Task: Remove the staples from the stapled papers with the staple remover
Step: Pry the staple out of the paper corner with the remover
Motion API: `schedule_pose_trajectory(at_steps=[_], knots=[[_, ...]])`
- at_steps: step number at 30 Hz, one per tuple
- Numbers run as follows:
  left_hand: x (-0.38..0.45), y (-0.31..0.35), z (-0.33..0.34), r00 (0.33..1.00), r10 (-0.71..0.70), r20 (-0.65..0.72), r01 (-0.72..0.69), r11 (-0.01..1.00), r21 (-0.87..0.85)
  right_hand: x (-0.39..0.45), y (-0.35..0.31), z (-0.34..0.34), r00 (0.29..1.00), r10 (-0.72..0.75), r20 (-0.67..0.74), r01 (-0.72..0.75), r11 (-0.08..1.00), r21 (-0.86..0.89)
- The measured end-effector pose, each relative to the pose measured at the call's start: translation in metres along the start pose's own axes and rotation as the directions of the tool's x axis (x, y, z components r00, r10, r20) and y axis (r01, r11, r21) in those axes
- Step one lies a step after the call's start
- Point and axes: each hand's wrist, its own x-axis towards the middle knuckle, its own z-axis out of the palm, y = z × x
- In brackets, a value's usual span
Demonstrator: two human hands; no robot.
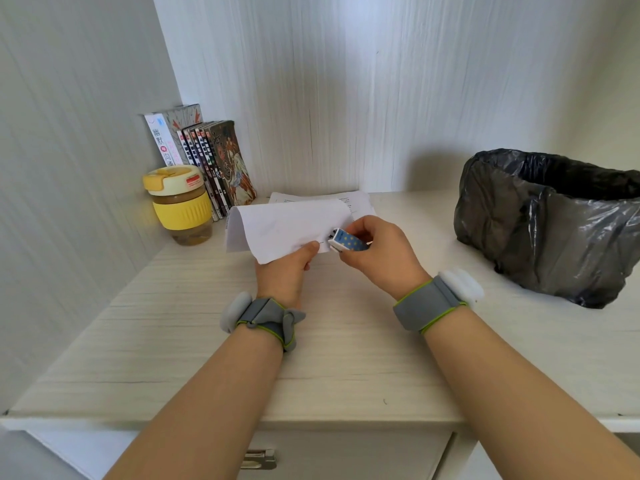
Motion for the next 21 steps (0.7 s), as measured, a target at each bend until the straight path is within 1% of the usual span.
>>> schedule_pose_trajectory(at_steps=[5,13,21], knots=[[0.0008,-0.0024,-0.001,1.0,0.026,-0.009,-0.026,1.0,-0.013,-0.0025,0.0002,0.0019,0.997,-0.069,-0.018,0.067,0.996,-0.06],[0.0043,-0.0056,-0.0029,0.997,0.081,0.005,-0.081,0.995,0.054,-0.0037,-0.0016,0.0009,0.988,-0.151,-0.03,0.144,0.977,-0.154],[0.0014,-0.0025,-0.0024,0.996,0.091,0.014,-0.092,0.992,0.086,-0.0018,0.0,0.0015,0.972,-0.233,0.036,0.232,0.916,-0.328]])
